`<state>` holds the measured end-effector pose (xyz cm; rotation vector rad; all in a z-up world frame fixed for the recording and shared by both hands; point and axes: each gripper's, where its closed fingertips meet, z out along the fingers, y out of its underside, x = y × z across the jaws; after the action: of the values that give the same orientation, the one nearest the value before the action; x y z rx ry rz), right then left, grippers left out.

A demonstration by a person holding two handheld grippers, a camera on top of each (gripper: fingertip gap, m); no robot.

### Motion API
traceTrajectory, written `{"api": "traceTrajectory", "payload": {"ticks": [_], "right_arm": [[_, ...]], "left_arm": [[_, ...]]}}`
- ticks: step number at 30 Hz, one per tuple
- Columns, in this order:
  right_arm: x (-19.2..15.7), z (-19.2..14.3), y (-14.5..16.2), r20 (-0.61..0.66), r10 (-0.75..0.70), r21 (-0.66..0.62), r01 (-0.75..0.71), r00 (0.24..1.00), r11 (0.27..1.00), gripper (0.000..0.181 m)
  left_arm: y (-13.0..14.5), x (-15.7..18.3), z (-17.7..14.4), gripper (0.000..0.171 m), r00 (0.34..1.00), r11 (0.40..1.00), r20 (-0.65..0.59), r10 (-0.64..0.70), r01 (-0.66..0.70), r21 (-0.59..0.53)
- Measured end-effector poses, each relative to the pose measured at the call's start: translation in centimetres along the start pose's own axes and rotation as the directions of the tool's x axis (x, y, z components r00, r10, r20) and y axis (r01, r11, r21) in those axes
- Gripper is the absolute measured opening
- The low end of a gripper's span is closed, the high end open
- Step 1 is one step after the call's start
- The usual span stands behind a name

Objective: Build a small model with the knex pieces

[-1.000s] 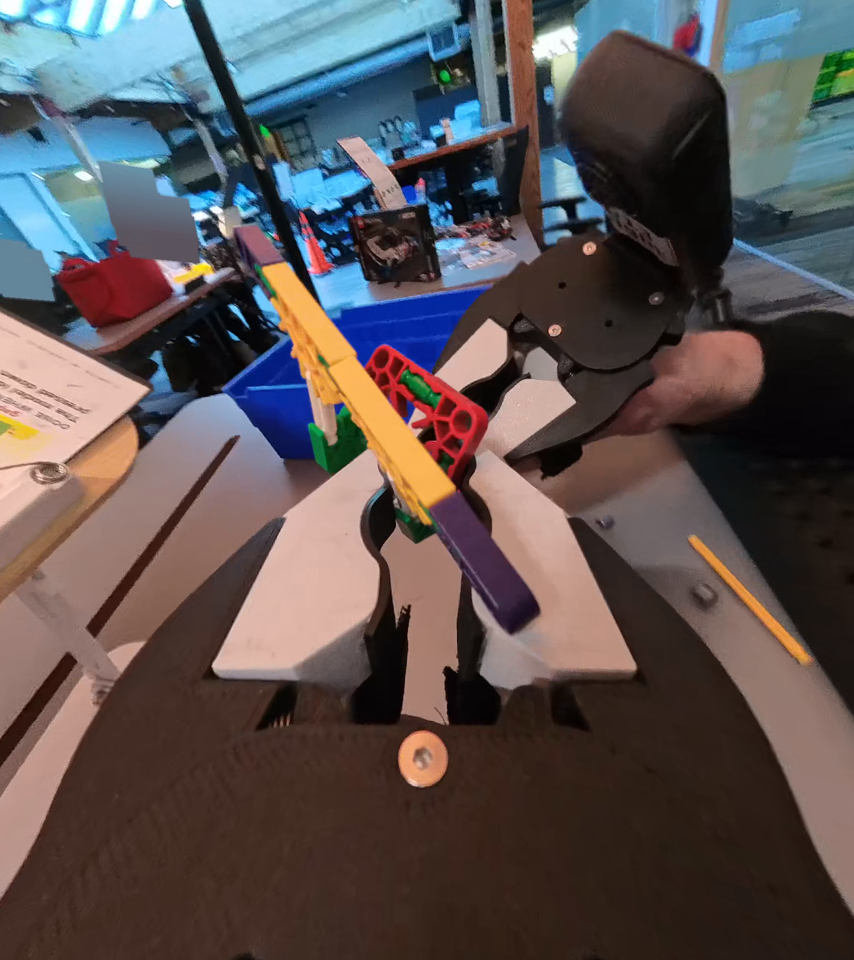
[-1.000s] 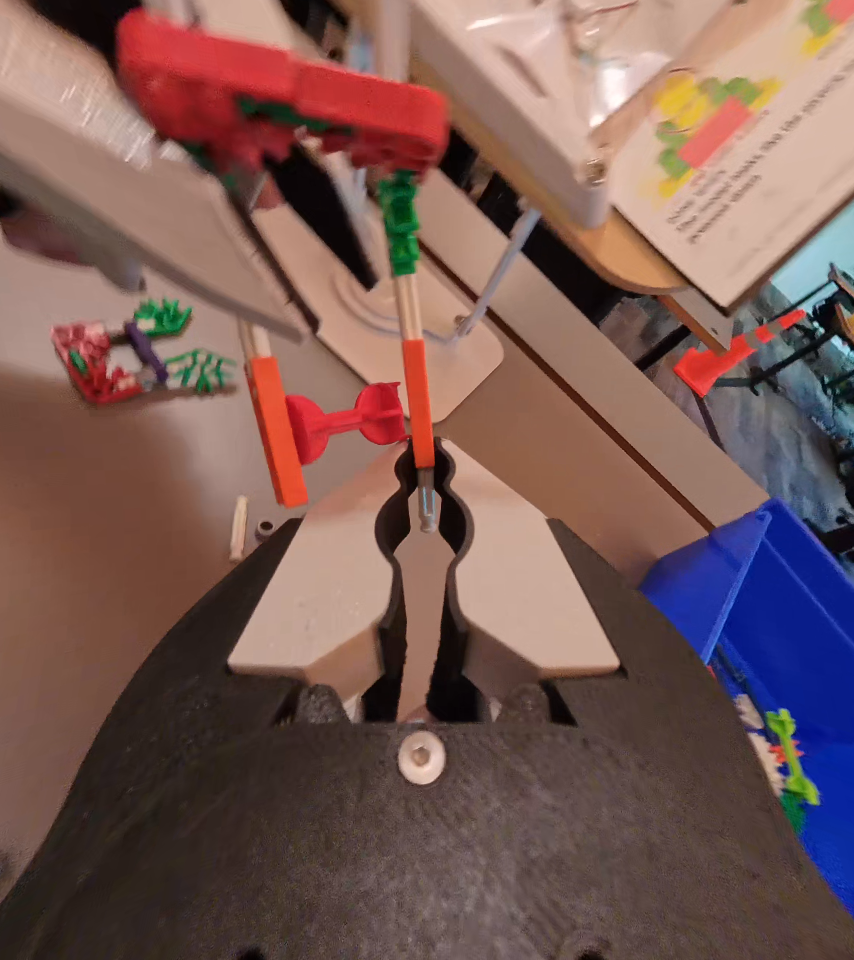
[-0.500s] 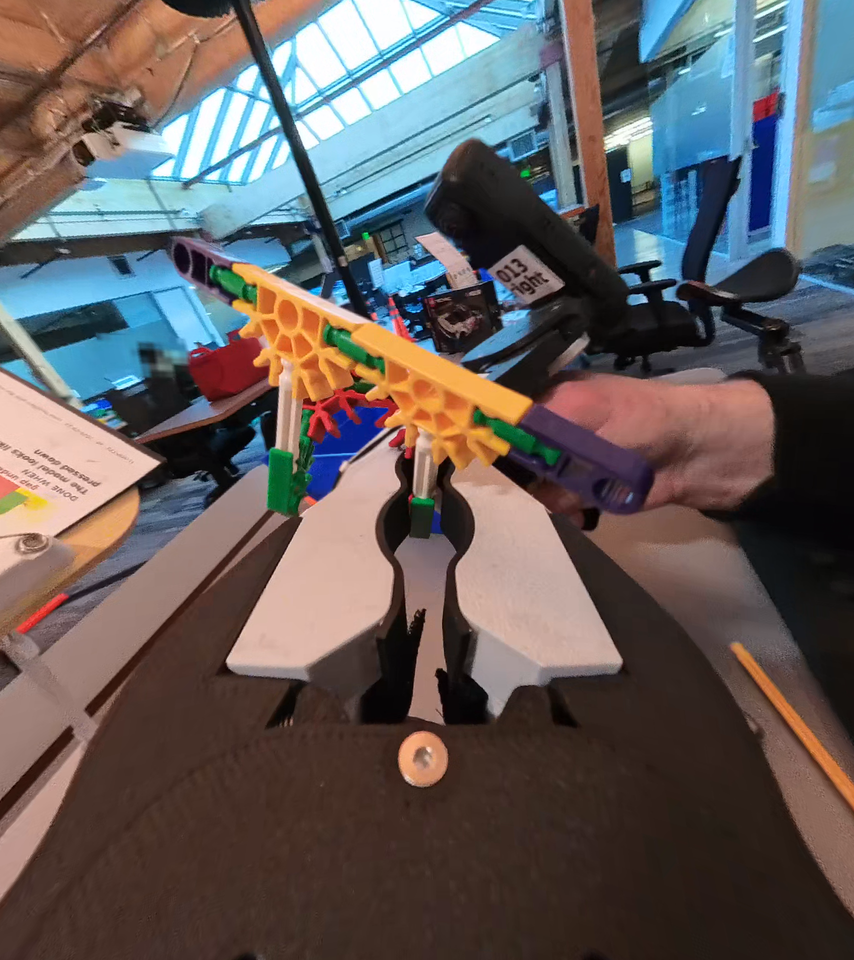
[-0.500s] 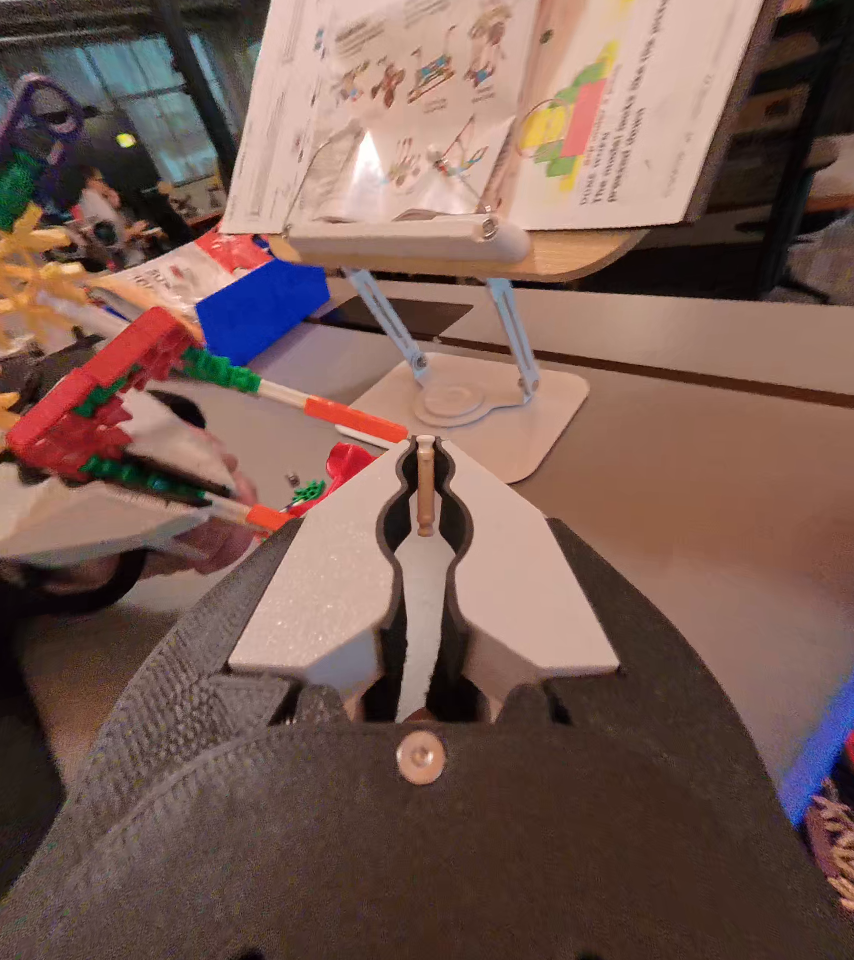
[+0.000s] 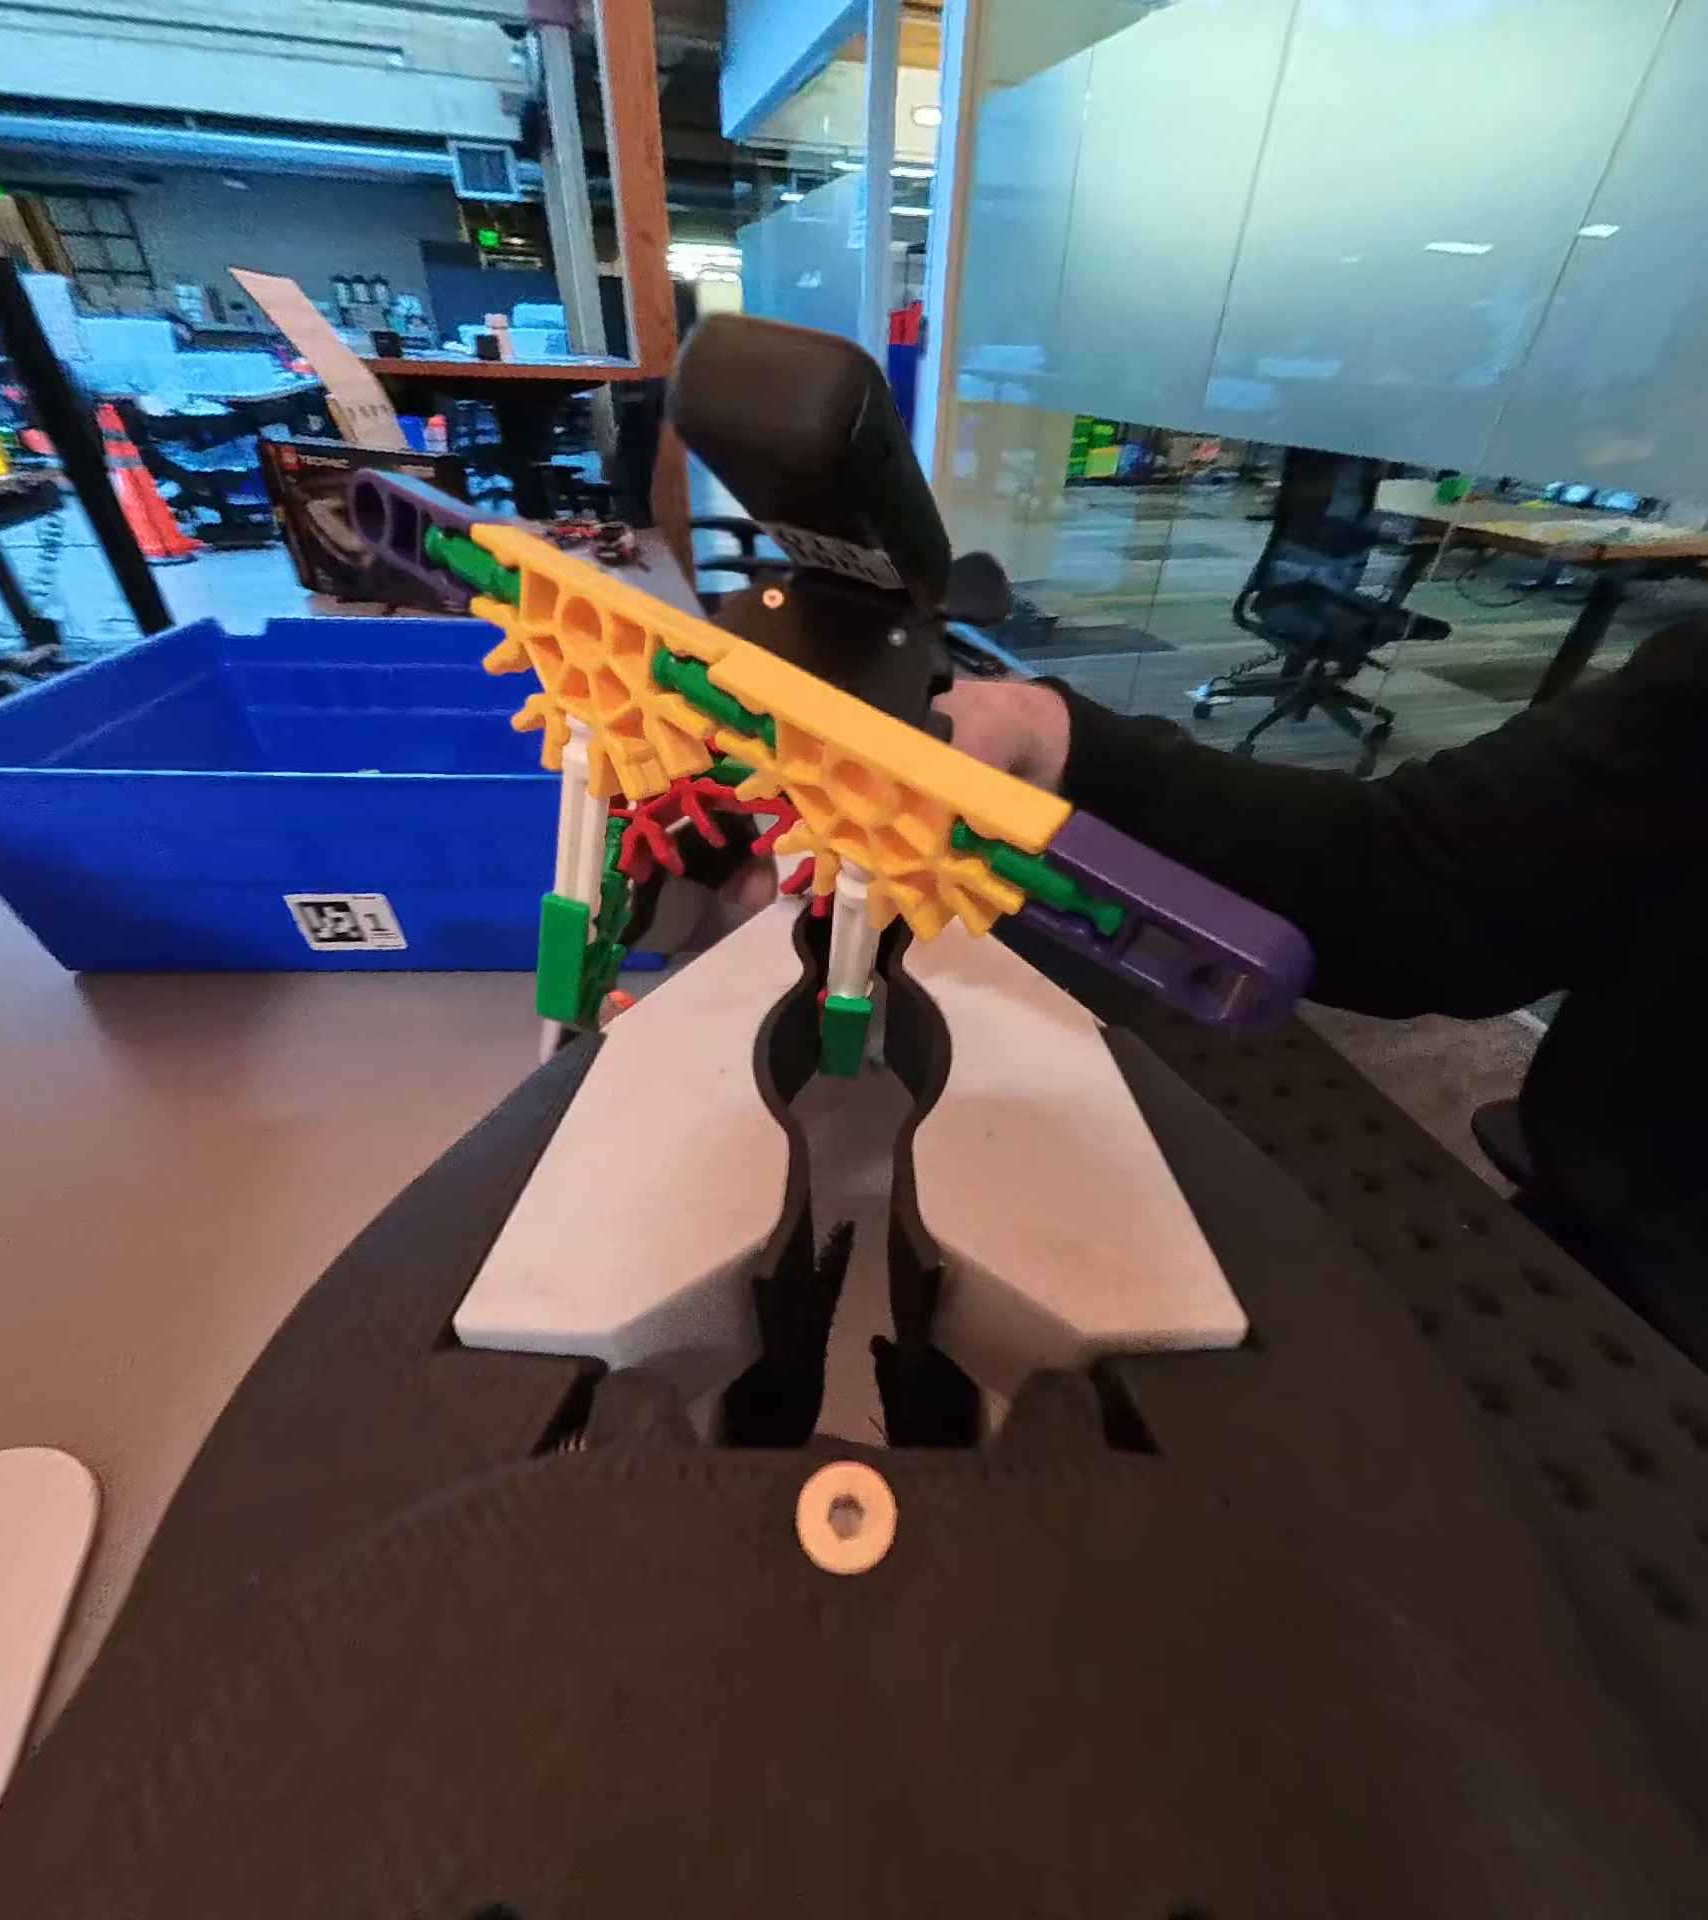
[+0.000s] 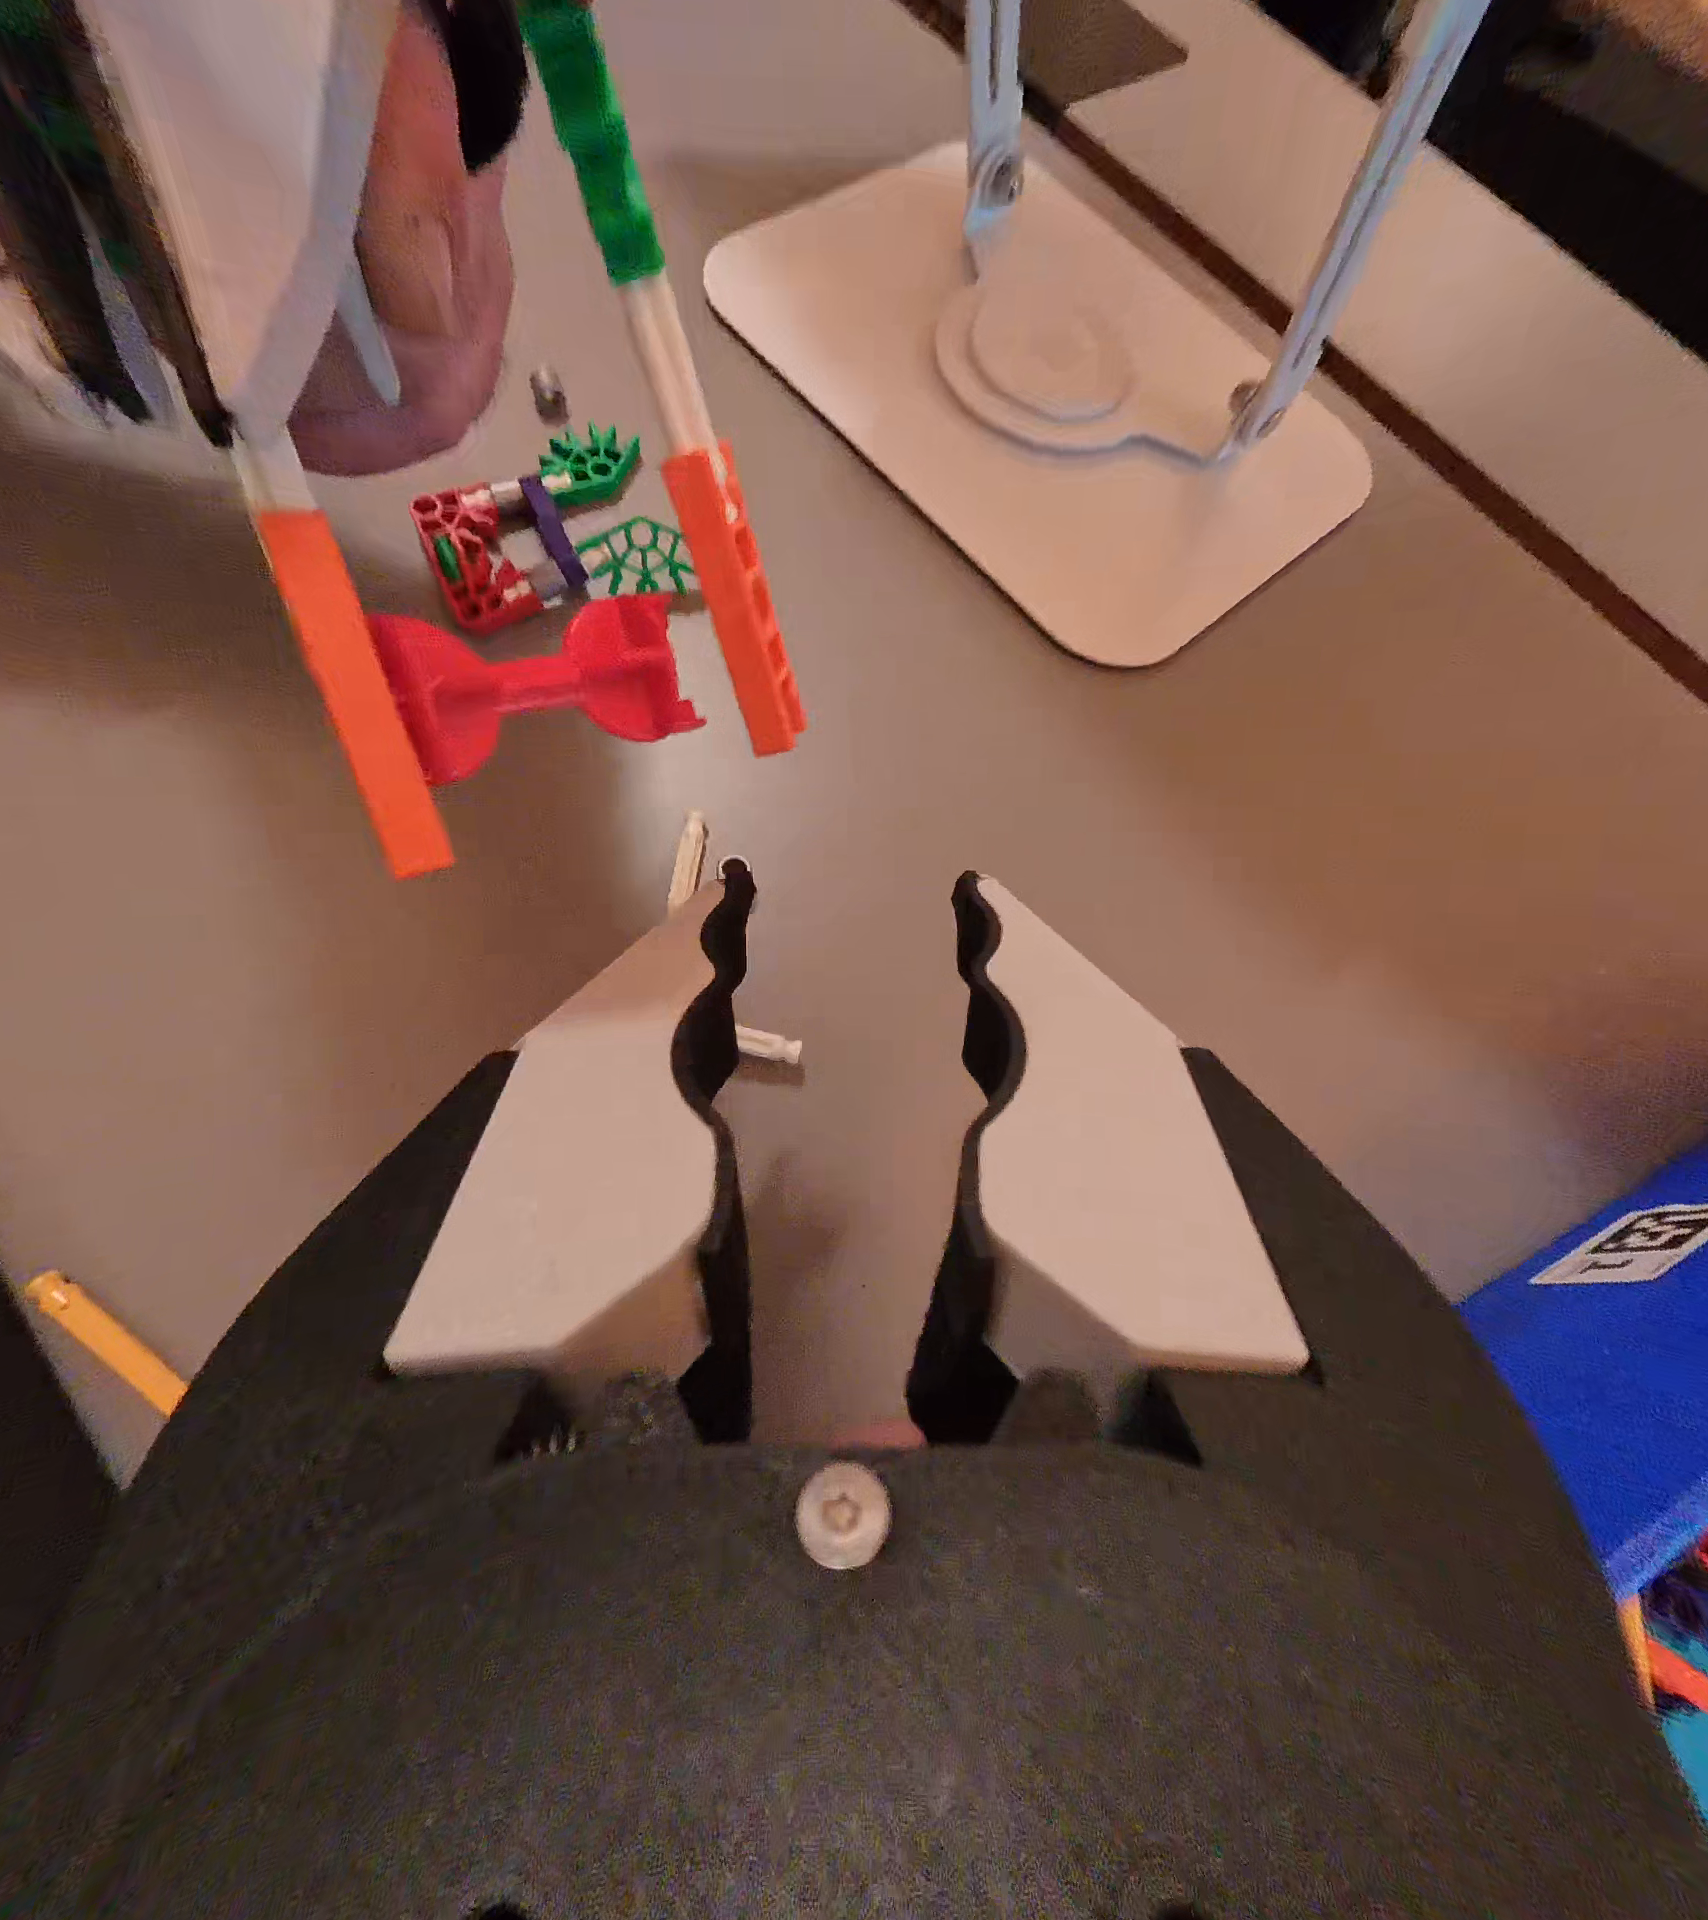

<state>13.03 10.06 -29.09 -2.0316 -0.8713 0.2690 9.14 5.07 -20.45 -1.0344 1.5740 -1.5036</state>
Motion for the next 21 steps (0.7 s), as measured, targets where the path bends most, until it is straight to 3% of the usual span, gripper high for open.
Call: {"api": "traceTrajectory", "payload": {"ticks": [5,7,11,13,16,21], "right_arm": [[-1.4,-2.3,-4.2,0.111,0.022,0.241,-0.049,0.994,0.969,0.037],[-2.1,-1.9,-4.7,0.068,-0.060,0.247,0.041,0.996,0.968,0.038],[-3.9,-1.1,-5.7,-0.019,-0.271,0.268,0.267,0.962,0.926,0.022],[-3.9,-0.7,-5.9,-0.062,-0.301,0.259,0.307,0.952,0.916,0.015],[-3.9,-0.2,-5.9,-0.099,-0.321,0.244,0.335,0.942,0.910,0.026],[-3.9,-0.3,-6.9,-0.125,-0.300,0.288,0.324,0.946,0.901,0.006]], "left_arm": [[-0.8,0.7,-0.8,0.002,0.997,0.998,-0.076,-0.034,0.038,0.048],[-1.2,1.3,-0.9,0.002,0.993,0.998,-0.110,-0.034,0.040,0.056],[-1.7,2.3,-0.9,0.001,0.985,0.996,-0.165,-0.047,0.060,0.073],[-2.2,3.0,-0.9,0.000,0.974,0.991,-0.215,-0.067,0.090,0.095],[-2.5,3.7,-0.6,0.000,0.967,0.990,-0.245,-0.067,0.096,0.107],[-3.4,3.9,-0.7,0.000,0.967,0.984,-0.249,-0.062,0.101,0.149]]}}
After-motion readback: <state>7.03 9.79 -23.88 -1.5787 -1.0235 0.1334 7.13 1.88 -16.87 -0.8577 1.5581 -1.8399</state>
